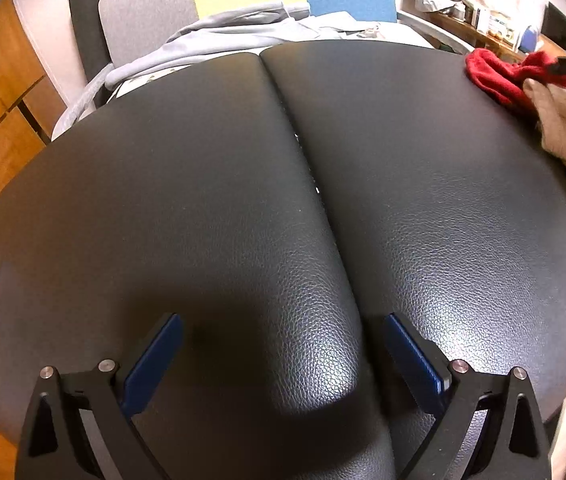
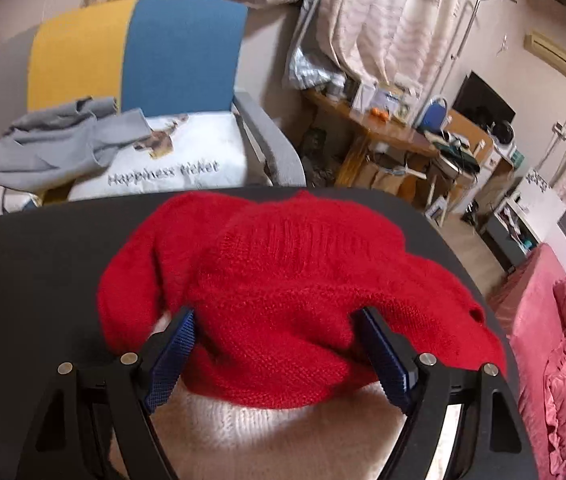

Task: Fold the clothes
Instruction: 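Grasp the red sweater with the right gripper and lift it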

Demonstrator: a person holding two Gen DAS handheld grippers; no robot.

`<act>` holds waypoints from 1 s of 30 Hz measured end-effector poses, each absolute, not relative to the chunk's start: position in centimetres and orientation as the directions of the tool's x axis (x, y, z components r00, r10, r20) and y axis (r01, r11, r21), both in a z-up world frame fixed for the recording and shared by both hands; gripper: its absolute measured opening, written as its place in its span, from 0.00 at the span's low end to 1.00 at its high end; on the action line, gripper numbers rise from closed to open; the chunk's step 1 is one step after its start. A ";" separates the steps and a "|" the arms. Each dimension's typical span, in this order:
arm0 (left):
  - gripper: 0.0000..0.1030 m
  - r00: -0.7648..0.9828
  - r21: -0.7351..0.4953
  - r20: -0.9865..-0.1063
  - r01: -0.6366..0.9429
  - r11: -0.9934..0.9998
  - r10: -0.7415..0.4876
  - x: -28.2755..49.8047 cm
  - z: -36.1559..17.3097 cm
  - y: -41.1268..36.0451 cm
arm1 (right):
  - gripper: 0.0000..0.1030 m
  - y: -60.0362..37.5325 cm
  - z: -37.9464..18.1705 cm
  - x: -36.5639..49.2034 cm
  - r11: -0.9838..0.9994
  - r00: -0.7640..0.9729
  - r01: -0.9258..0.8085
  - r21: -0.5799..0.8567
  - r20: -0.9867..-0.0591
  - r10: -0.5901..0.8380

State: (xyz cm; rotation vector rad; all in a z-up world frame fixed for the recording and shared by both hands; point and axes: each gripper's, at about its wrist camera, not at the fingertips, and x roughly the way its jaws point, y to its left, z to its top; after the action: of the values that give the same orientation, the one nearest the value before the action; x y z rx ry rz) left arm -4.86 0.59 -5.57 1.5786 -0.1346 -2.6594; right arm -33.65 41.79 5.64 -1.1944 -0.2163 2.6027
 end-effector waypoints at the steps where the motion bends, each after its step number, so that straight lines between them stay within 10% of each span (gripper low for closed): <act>1: 1.00 -0.480 0.098 -0.873 -0.005 -0.995 -0.084 -4.9 -5.6 0.6 | 0.76 41.8 5.1 -34.0 -0.952 -0.609 -0.177 -0.248 -0.732 0.304; 6: 1.00 -0.480 0.089 -0.874 0.002 -0.996 -0.079 -4.8 -5.6 0.0 | 0.19 44.4 5.2 -33.6 -0.969 -0.653 -0.247 0.005 -0.739 0.162; 13: 1.00 -0.484 0.085 -0.871 0.007 -0.996 -0.078 -4.3 -5.6 -0.9 | 0.12 50.3 9.2 -31.1 -0.787 -0.816 -0.274 0.552 -0.567 -0.114; 30: 1.00 -0.540 0.007 -0.841 0.050 -0.999 -0.033 -6.5 -2.1 -1.3 | 0.04 37.9 8.8 -22.0 -0.814 -0.687 0.082 0.576 -0.559 -0.465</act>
State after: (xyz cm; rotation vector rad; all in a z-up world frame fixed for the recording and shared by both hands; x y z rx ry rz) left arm -6.51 -1.25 -2.10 1.4825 0.0284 -2.7157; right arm -22.01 37.87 8.75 -1.2729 0.9186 3.0761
